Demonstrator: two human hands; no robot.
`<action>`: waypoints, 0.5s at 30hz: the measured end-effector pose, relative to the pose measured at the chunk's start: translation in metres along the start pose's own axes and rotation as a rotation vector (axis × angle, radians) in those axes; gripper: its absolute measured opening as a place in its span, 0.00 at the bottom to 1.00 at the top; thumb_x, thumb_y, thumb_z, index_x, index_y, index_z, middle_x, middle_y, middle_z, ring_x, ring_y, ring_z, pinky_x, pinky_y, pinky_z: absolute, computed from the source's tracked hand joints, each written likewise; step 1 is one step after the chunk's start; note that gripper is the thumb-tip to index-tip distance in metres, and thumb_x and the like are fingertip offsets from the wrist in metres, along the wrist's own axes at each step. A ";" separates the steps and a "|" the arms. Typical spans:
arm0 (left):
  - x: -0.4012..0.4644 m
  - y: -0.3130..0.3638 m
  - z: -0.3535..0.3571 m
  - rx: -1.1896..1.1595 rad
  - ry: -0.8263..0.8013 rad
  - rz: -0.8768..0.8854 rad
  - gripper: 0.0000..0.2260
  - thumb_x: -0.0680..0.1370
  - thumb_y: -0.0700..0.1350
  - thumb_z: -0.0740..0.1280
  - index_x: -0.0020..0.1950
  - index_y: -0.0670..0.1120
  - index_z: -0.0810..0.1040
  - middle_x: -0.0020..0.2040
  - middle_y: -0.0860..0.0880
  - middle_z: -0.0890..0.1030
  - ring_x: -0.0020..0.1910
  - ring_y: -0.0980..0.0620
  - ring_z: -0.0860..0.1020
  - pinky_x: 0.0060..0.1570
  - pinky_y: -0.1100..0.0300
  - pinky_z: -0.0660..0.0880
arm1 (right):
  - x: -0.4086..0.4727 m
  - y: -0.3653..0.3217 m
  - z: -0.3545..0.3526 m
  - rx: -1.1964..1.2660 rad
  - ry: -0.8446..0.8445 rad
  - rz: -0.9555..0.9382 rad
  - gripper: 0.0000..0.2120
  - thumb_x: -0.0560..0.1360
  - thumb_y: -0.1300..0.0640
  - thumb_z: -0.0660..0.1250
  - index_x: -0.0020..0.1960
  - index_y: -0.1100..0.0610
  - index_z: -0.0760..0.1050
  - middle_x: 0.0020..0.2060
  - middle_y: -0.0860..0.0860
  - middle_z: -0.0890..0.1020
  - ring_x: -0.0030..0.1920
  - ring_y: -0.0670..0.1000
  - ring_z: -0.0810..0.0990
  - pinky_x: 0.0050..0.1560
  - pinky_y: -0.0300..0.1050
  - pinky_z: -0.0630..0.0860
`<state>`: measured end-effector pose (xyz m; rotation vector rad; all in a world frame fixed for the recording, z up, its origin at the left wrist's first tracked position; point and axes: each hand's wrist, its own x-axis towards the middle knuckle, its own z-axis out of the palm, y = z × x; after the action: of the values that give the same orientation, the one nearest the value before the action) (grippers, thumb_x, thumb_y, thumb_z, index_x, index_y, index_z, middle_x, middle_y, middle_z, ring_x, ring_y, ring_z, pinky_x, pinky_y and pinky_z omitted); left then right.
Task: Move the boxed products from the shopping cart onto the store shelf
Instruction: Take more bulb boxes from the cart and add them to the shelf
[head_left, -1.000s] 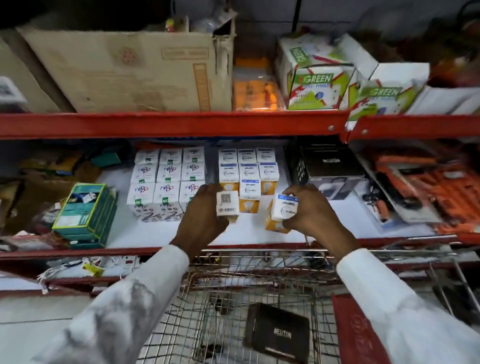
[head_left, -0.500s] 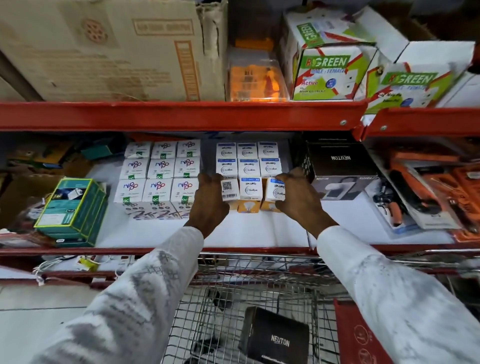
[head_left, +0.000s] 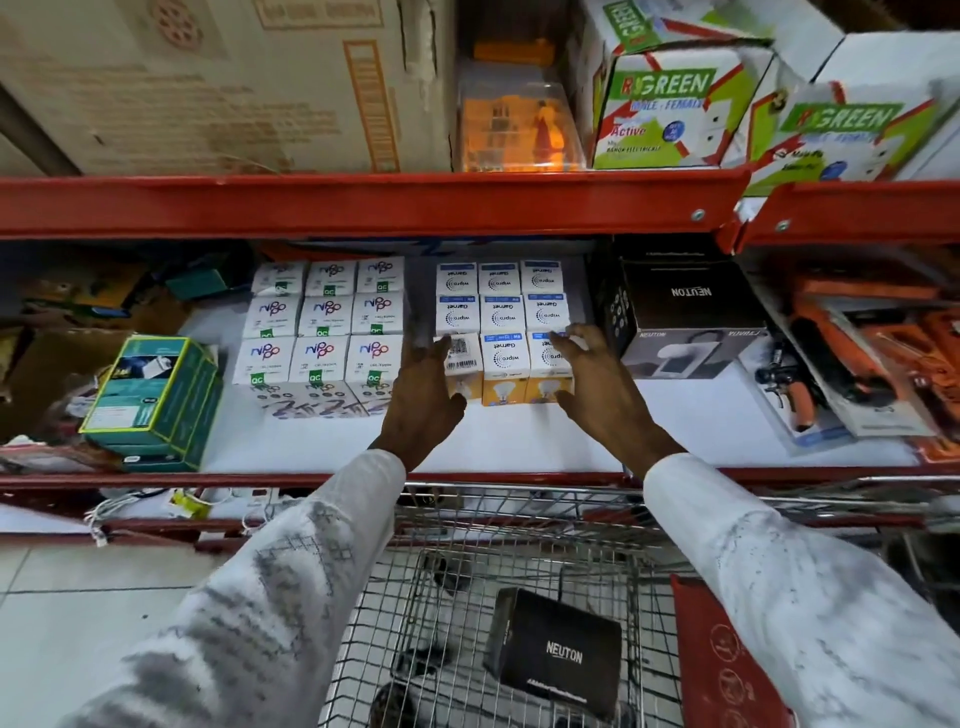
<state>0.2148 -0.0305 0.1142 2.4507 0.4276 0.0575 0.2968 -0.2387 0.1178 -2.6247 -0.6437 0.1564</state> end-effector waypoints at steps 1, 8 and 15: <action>-0.005 0.000 -0.001 -0.001 -0.013 0.021 0.35 0.73 0.37 0.72 0.78 0.41 0.63 0.74 0.39 0.72 0.71 0.39 0.72 0.70 0.48 0.72 | -0.006 0.000 0.000 -0.003 -0.002 -0.008 0.35 0.71 0.65 0.71 0.76 0.56 0.65 0.76 0.54 0.63 0.73 0.56 0.69 0.69 0.50 0.72; -0.084 -0.001 0.009 -0.033 0.024 0.143 0.32 0.72 0.42 0.74 0.75 0.44 0.68 0.73 0.41 0.70 0.68 0.41 0.75 0.67 0.54 0.72 | -0.099 0.007 0.008 0.063 0.115 -0.053 0.35 0.73 0.62 0.70 0.77 0.50 0.62 0.79 0.49 0.58 0.75 0.52 0.66 0.66 0.45 0.75; -0.194 -0.029 0.087 -0.088 -0.237 0.031 0.25 0.74 0.48 0.72 0.70 0.47 0.74 0.68 0.46 0.76 0.63 0.46 0.78 0.61 0.51 0.79 | -0.233 0.035 0.061 0.167 0.108 0.206 0.24 0.75 0.57 0.68 0.71 0.54 0.71 0.70 0.53 0.70 0.68 0.53 0.73 0.68 0.45 0.72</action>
<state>0.0358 -0.1216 0.0400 2.3416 0.2767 -0.1959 0.0925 -0.3508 0.0492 -2.5128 -0.3088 0.1233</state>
